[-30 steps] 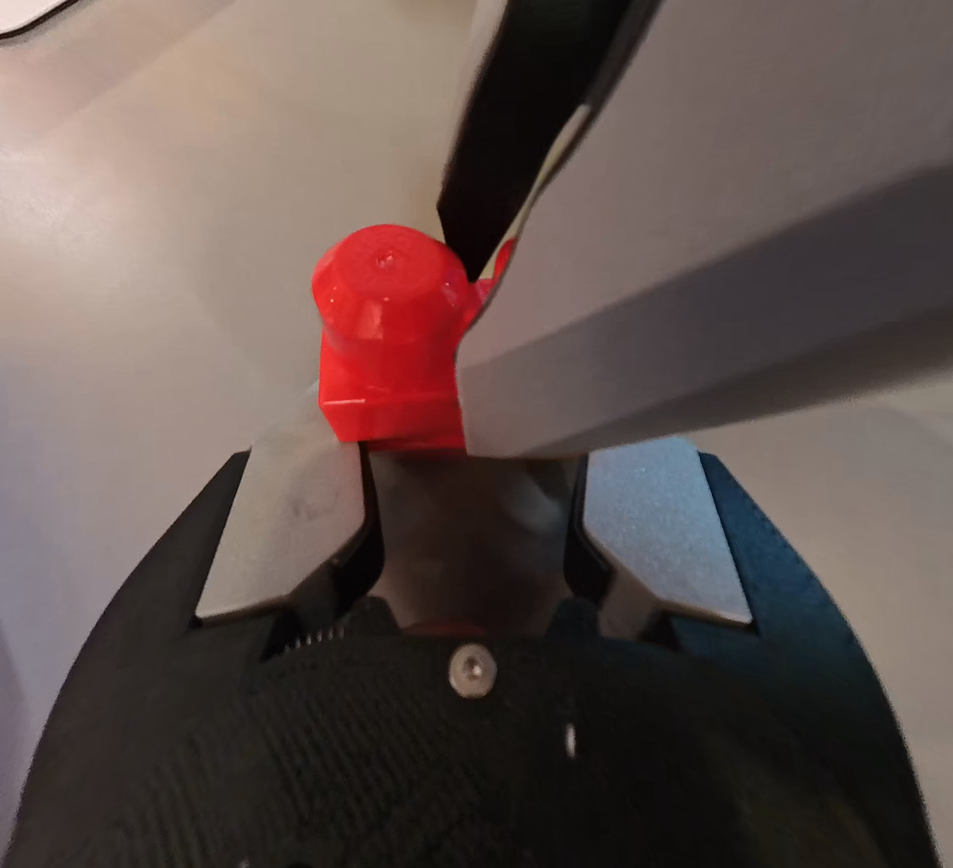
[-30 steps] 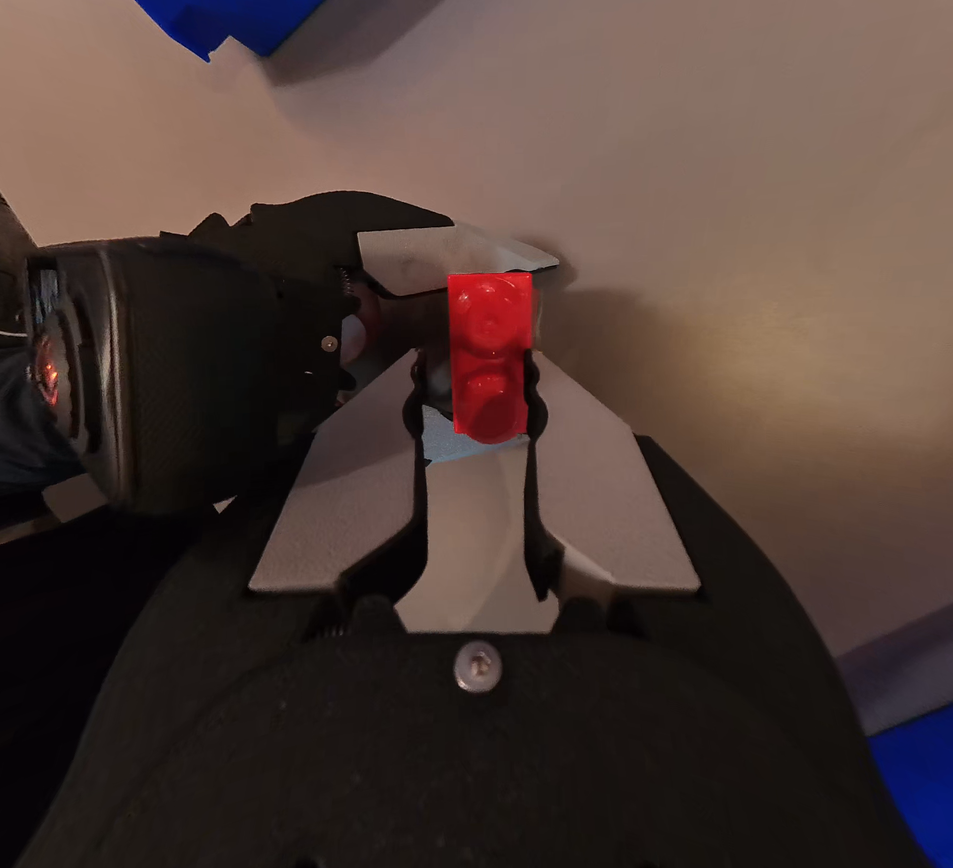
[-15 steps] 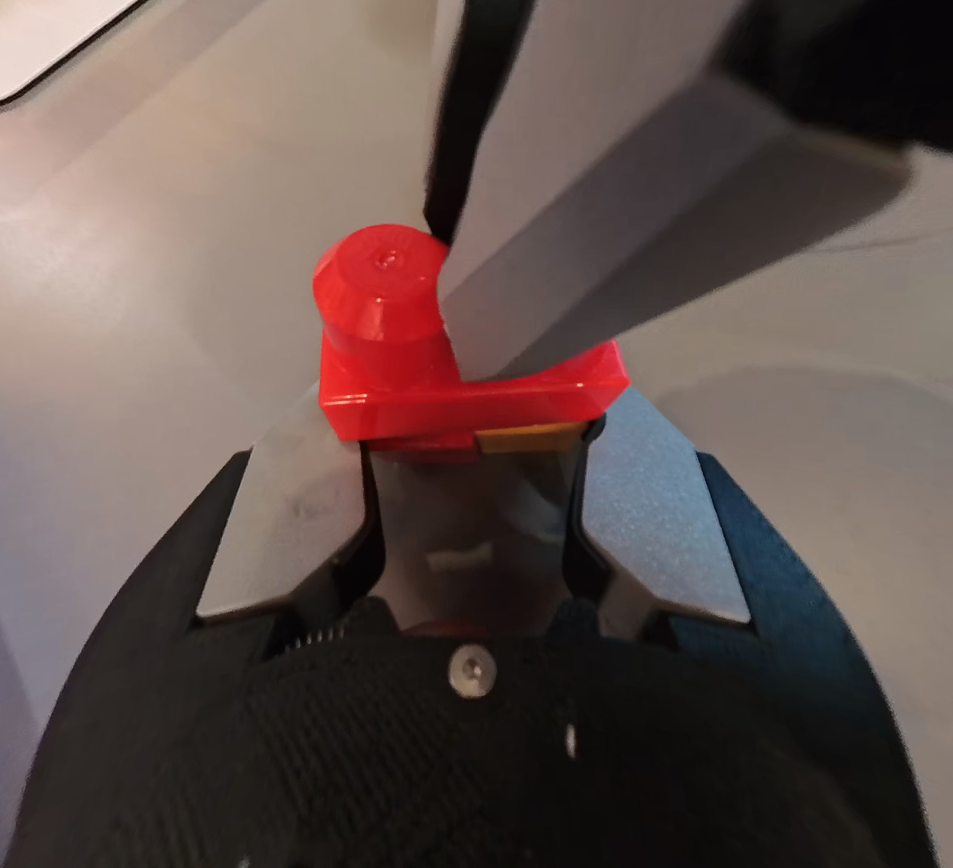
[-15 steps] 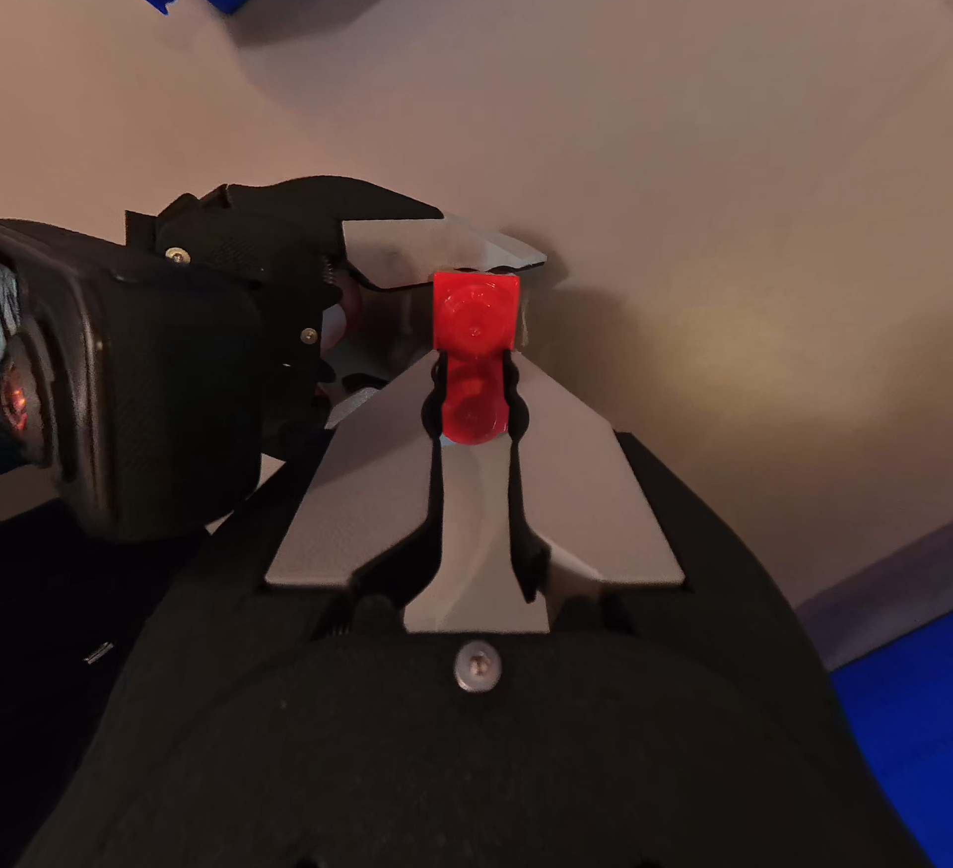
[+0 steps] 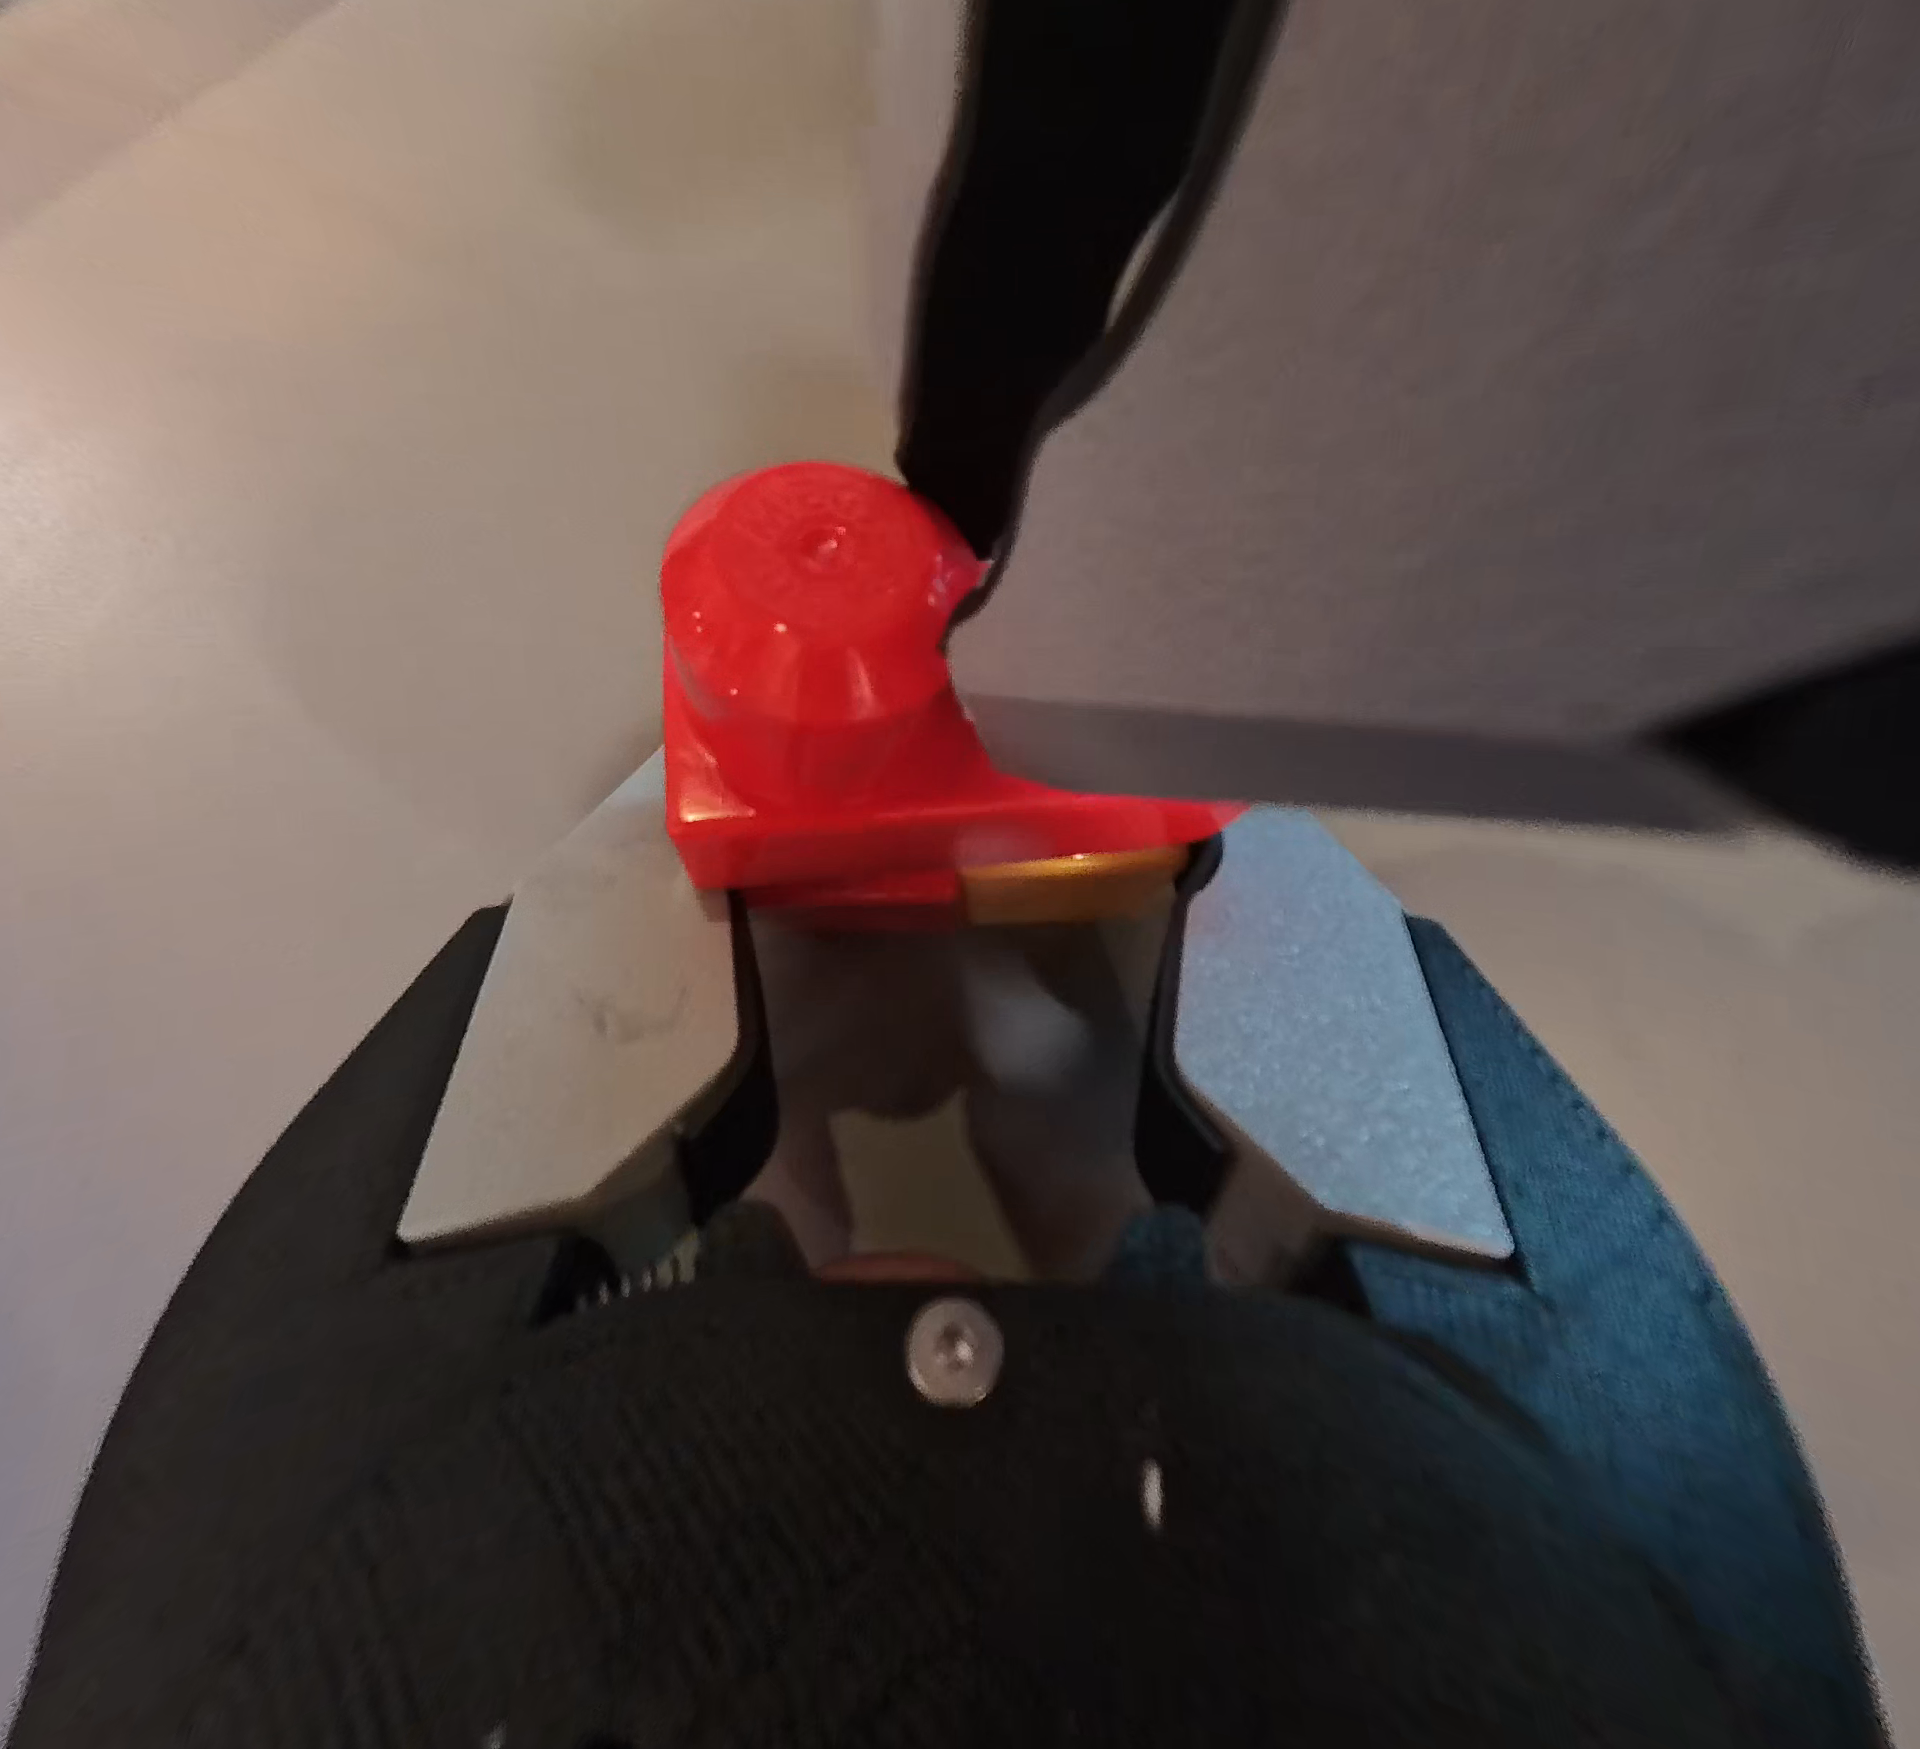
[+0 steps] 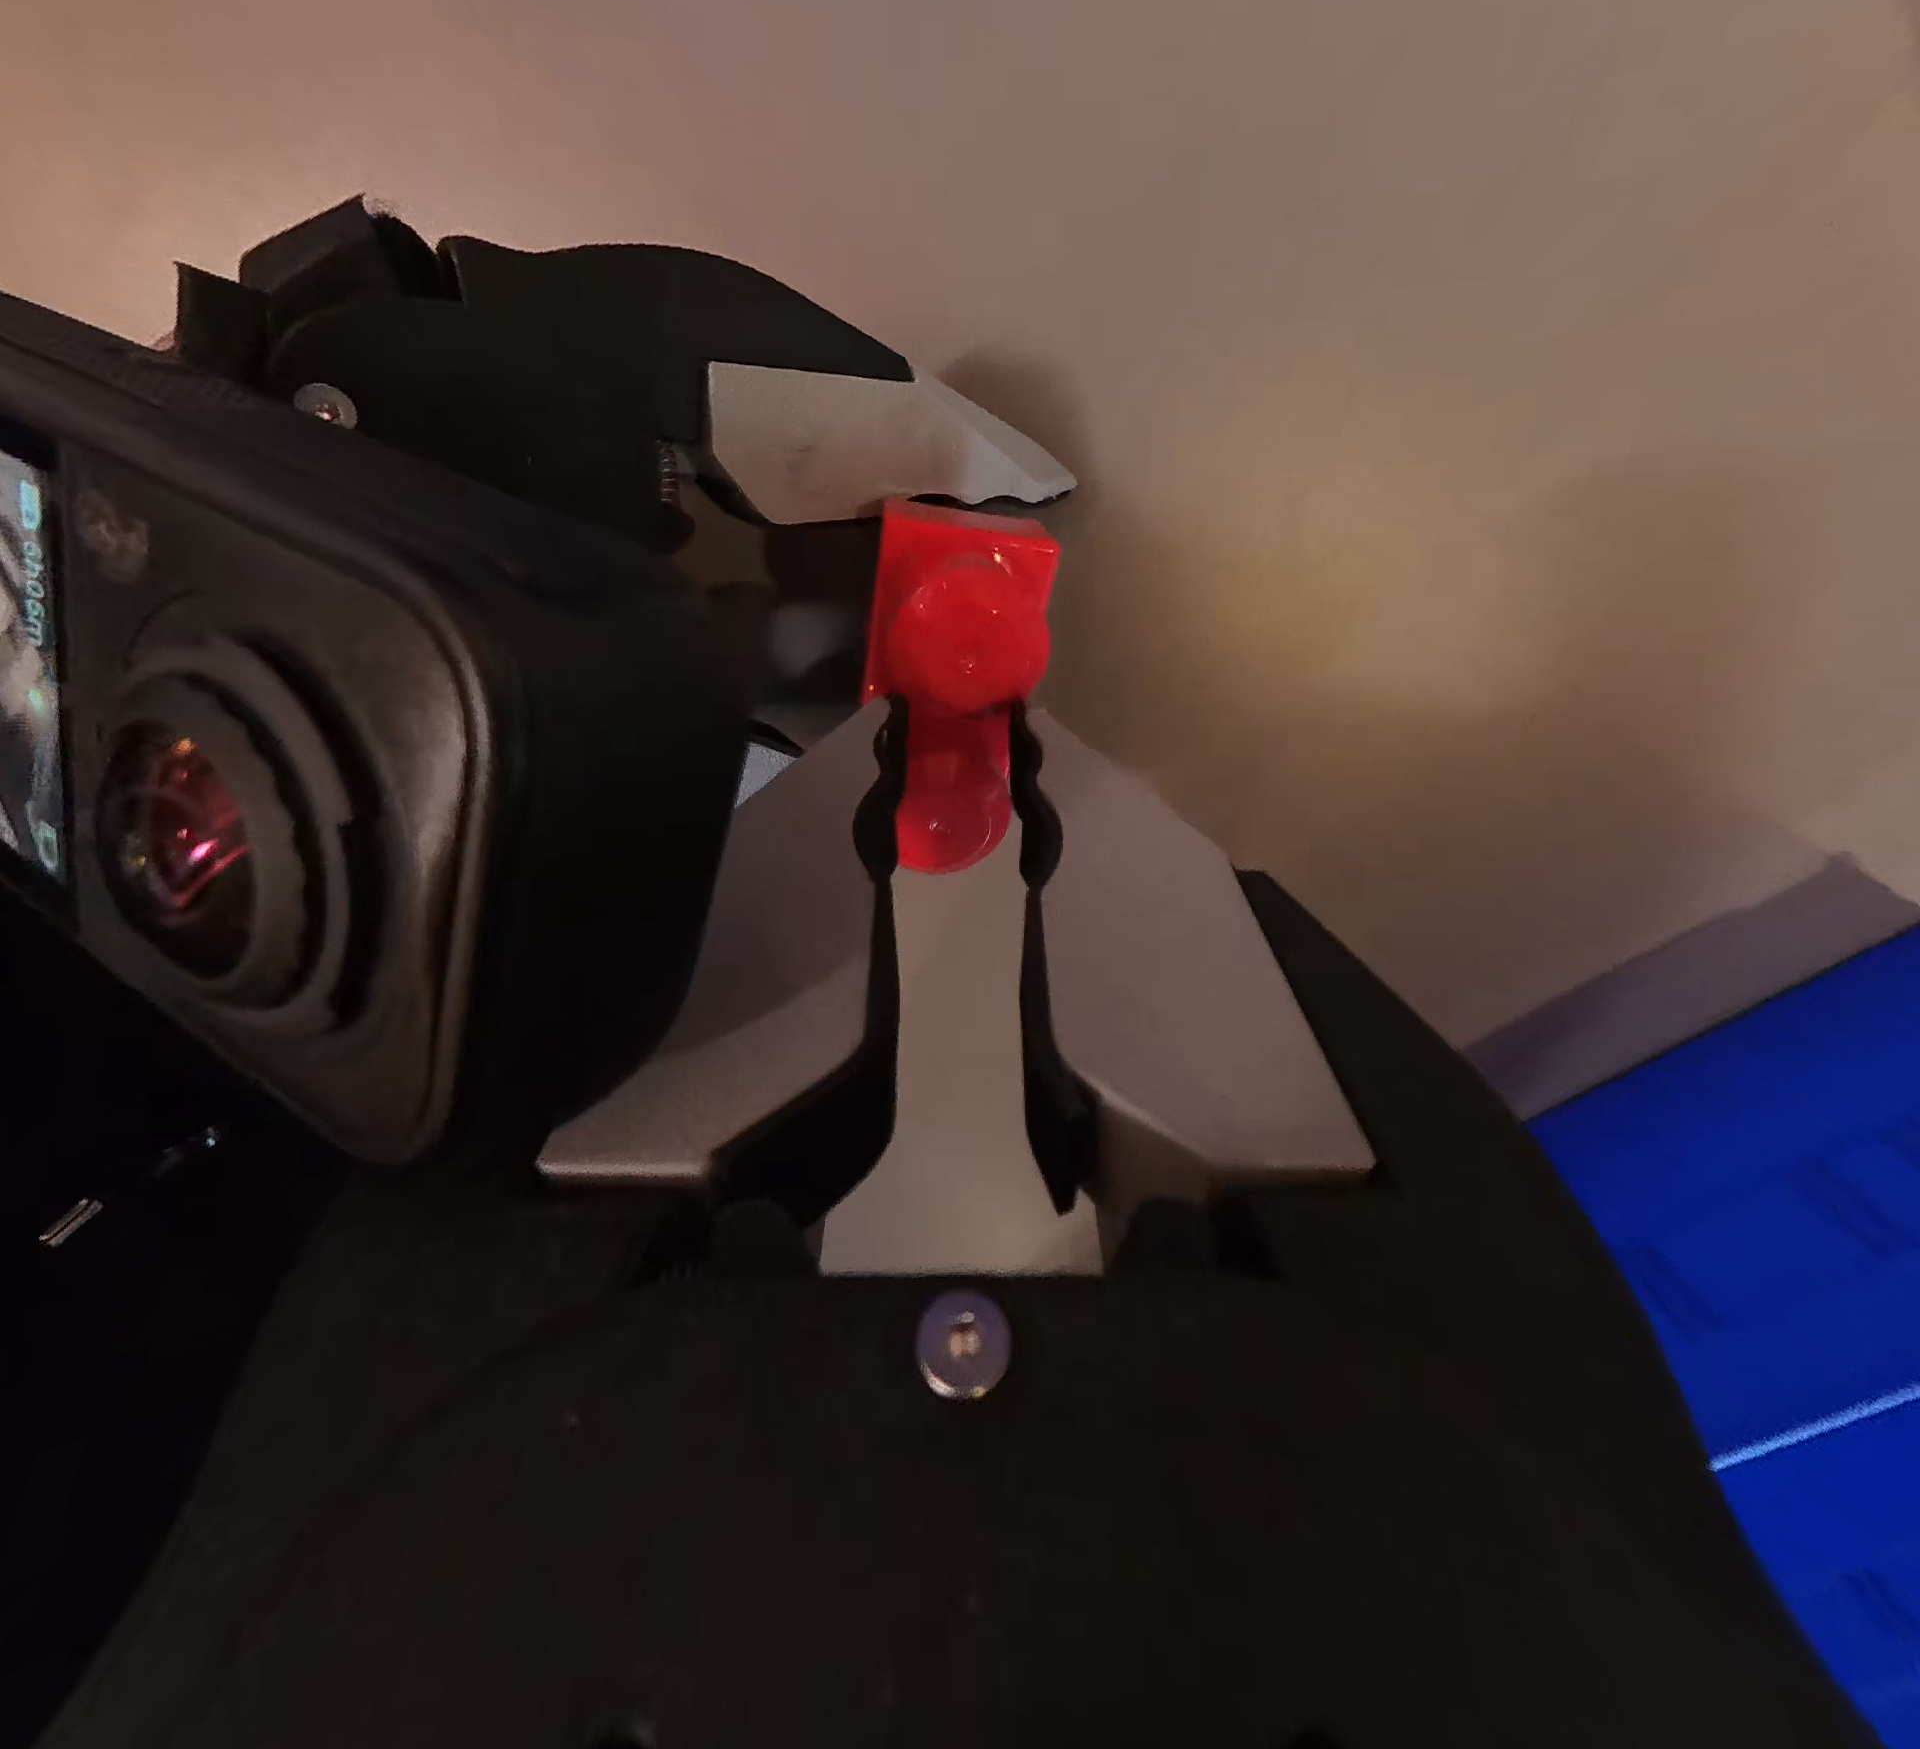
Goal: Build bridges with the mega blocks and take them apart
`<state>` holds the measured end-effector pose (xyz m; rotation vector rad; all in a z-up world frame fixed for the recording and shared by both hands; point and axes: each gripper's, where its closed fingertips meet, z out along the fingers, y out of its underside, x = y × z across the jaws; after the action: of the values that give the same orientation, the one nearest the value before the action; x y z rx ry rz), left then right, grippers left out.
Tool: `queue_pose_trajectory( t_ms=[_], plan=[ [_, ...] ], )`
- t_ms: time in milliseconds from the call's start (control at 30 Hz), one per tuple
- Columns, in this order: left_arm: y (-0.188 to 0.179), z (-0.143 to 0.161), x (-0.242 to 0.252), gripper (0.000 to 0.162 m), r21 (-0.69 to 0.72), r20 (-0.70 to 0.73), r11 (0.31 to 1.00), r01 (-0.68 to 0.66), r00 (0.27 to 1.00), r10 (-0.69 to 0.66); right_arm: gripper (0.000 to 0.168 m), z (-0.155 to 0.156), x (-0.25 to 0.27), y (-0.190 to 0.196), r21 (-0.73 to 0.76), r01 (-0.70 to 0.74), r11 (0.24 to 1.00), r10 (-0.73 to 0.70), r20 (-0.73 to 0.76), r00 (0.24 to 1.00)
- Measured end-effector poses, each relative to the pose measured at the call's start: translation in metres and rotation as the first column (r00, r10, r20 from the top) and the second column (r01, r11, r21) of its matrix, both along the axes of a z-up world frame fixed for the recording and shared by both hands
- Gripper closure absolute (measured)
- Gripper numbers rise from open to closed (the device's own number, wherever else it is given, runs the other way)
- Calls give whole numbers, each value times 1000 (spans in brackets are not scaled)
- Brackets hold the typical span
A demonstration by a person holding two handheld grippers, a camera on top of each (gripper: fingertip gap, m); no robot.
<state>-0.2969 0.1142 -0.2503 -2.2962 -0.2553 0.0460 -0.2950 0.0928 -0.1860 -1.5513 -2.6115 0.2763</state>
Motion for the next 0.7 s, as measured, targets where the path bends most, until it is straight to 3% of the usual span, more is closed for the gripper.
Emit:
queue_pose_trajectory(
  t_ms=[200, 367, 633, 700],
  plan=[
    [2, 0, 4, 71, 2, 4, 1000, -3, 1000, 3, 154, 1, 7, 0, -16, -5, 1000, 6, 35, 999],
    [-1, -2, -7, 38, -18, 2, 996, -85, 996, 85, 153, 1, 9, 1, 21, -2, 1000, 0, 92, 996],
    [-10, 5, -9, 28, 26, -12, 989, -142, 990, 143, 153, 6, 10, -5, 57, -23, 998, 17, 111, 994],
    [-17, 9, -15, 39, 39, -46, 979, -199, 979, 200, 154, 7, 10, -4, 75, -22, 997, 13, 111, 994]
  ],
)
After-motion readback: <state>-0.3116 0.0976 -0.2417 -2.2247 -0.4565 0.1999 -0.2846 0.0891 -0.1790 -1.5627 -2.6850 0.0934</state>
